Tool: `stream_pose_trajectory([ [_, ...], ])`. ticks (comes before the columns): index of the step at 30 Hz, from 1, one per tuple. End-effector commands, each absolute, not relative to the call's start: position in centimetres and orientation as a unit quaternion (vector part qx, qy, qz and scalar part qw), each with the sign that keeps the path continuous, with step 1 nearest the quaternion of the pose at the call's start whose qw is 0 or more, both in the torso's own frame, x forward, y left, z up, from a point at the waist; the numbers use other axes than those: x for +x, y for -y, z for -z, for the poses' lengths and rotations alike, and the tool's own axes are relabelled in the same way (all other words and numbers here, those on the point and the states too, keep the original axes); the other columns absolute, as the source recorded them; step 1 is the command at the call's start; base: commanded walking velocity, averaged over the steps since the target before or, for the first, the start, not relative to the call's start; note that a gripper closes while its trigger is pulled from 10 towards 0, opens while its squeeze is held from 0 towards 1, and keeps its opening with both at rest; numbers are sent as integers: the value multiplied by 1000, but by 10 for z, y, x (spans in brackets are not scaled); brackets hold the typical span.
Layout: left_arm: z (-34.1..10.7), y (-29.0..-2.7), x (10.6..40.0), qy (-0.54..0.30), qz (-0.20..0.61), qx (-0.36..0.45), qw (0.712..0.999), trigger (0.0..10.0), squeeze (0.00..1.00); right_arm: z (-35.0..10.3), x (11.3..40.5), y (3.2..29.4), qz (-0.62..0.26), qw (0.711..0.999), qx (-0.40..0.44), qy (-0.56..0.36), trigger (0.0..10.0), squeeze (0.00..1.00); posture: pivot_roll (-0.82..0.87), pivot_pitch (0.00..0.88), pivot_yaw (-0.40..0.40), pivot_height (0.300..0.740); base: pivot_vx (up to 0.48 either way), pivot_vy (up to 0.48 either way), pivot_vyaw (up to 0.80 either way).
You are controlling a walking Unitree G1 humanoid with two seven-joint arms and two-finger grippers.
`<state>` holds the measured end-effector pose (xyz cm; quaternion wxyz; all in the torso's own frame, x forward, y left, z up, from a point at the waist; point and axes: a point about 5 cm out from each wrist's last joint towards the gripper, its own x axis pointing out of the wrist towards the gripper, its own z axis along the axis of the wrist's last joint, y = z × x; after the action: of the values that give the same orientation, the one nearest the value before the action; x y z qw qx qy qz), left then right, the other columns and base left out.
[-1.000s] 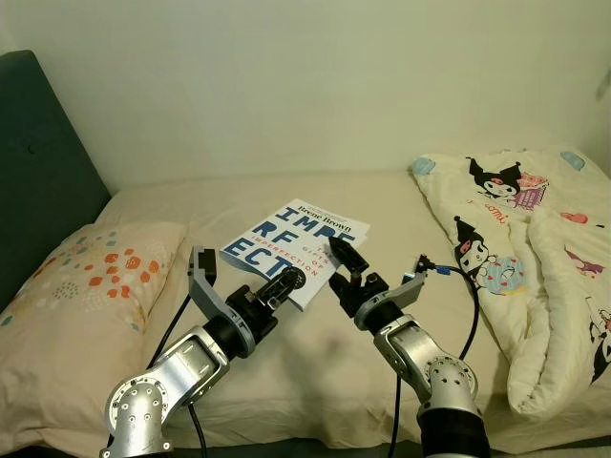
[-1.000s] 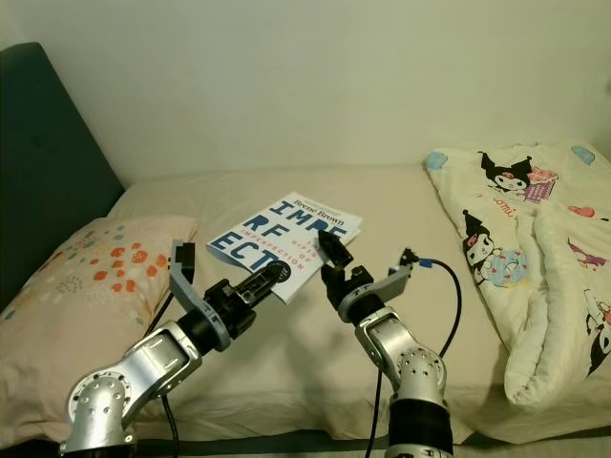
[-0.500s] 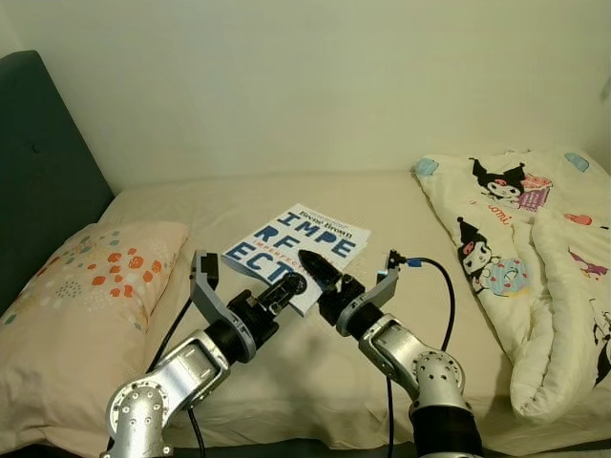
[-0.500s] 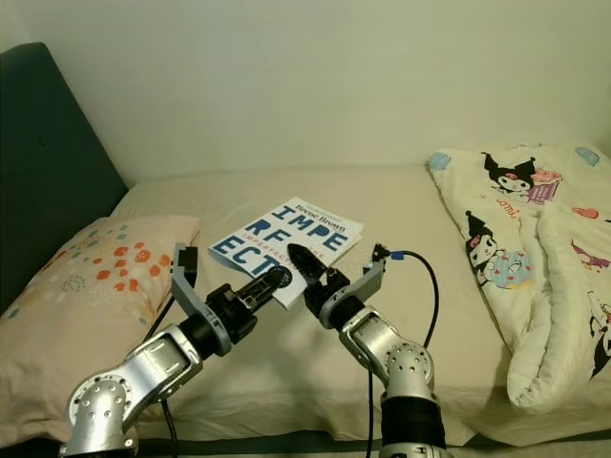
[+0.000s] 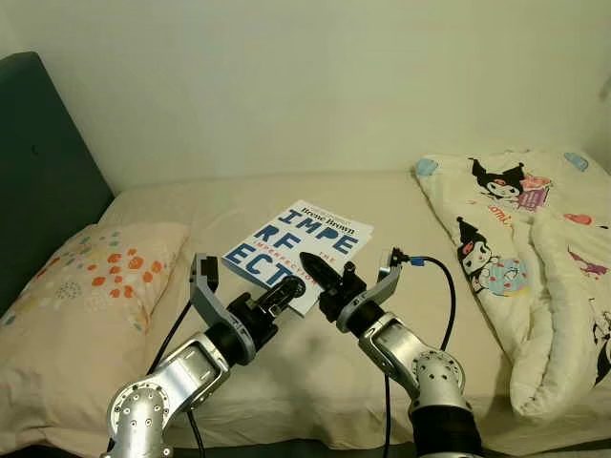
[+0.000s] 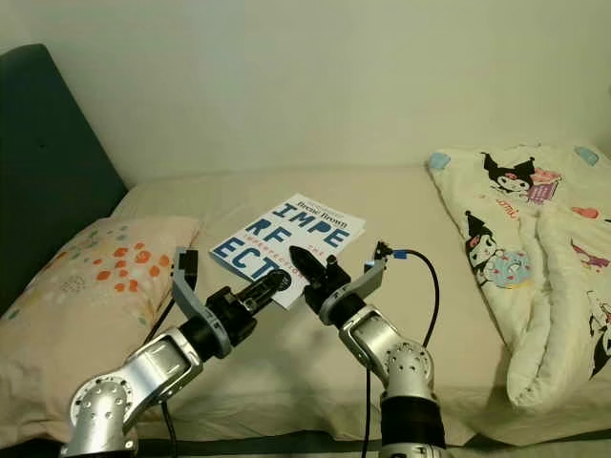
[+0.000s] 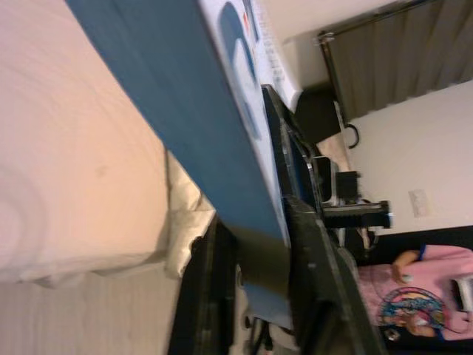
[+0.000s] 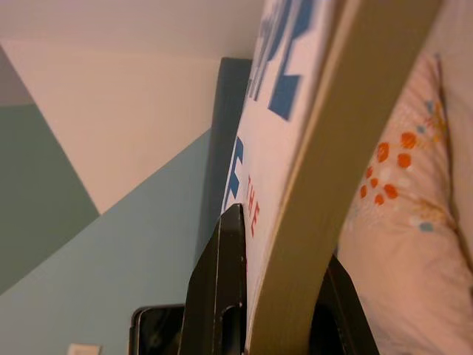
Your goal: Clean up the room
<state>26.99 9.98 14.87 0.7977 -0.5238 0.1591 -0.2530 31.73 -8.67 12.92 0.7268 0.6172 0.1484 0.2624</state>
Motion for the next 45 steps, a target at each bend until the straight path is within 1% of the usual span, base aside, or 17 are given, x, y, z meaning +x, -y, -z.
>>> stream_pose_trajectory([
  [1, -148, -97, 268, -143, 240, -548, 789, 10000, 1000, -133, 318, 76, -260, 715, 635, -137, 0, 0, -25, 86, 57, 740, 0, 0, 0],
  [8, -147, -102, 270, -137, 221, -558, 788, 10000, 1000, -137, 320, 77, -260, 712, 640, -122, 0, 0, -25, 85, 56, 740, 0, 0, 0],
  [9, -146, -105, 271, -135, 212, -557, 792, 10000, 890, -138, 321, 79, -257, 716, 639, -116, 0, 0, -24, 84, 55, 740, 0, 0, 0],
  [10, -146, -105, 271, -135, 212, -557, 792, 10000, 890, -138, 321, 79, -257, 716, 639, -116, 0, 0, -24, 84, 55, 740, 0, 0, 0],
  [11, -137, -118, 272, -136, 175, -524, 822, 10000, 0, -137, 327, 91, -225, 764, 595, -105, 0, 0, -22, 84, 55, 740, 0, 0, 0],
  [12, -131, -126, 273, -142, 146, -487, 849, 10000, 0, -135, 331, 99, -201, 809, 543, -107, 0, 0, -16, 86, 54, 740, 0, 0, 0],
  [14, -131, -126, 273, -142, 146, -487, 849, 10000, 0, -135, 331, 99, -201, 809, 543, -107, 0, 0, -16, 86, 54, 740, 0, 0, 0],
  [15, -123, -136, 275, -152, 110, -428, 884, 10000, 0, -133, 335, 106, -183, 865, 453, -115, 0, 0, -16, 87, 55, 740, 0, 0, 0],
  [16, -110, -151, 278, -164, 52, -335, 926, 10000, 0, -128, 338, 111, -179, 935, 277, -135, 2157, 0, -22, 87, 60, 740, 0, 0, 0],
  [17, -104, -163, 279, -168, 16, -268, 948, 10000, 0, -124, 339, 115, -179, 962, 149, -143, 2157, 0, -22, 87, 60, 740, 0, 0, 0],
  [18, -99, -171, 280, -169, -4, -214, 962, 10000, 0, -121, 339, 119, -181, 971, 61, -143, 1725, 0, -22, 87, 60, 740, 0, 0, 0],
  [20, -97, -176, 280, -169, -12, -186, 968, 10000, 0, -120, 339, 121, -182, 973, 21, -140, 1725, 0, -22, 87, 60, 740, 0, 0, 0],
  [21, -94, -182, 280, -175, -32, -171, 969, 10000, 0, -120, 339, 122, -184, 974, 16, -134, 10000, 0, -27, 90, 56, 740, 0, 0, 0],
  [29, -89, -201, 280, -186, -88, -55, 977, 10000, 0, -113, 333, 127, -157, 981, -10, -109, 10000, 0, -27, 95, 37, 740, 0, 0, 0],
  [30, -90, -198, 279, -166, -87, 17, 982, 10000, 0, -108, 326, 122, -159, 982, -57, -84, 10000, 0, -31, 96, 33, 740, 0, 0, 0],
  [39, -96, -178, 275, -77, -50, 74, 993, 10000, 0, -102, 315, 112, -192, 975, -97, -54, 10000, 0, -41, 97, 41, 740, 0, 0, 154],
  [45, -92, -164, 273, -81, -32, 74, 993, 10000, 0, -99, 311, 110, -211, 970, -107, -53, 10000, 0, -43, 99, 34, 740, 0, 0, 800],
])
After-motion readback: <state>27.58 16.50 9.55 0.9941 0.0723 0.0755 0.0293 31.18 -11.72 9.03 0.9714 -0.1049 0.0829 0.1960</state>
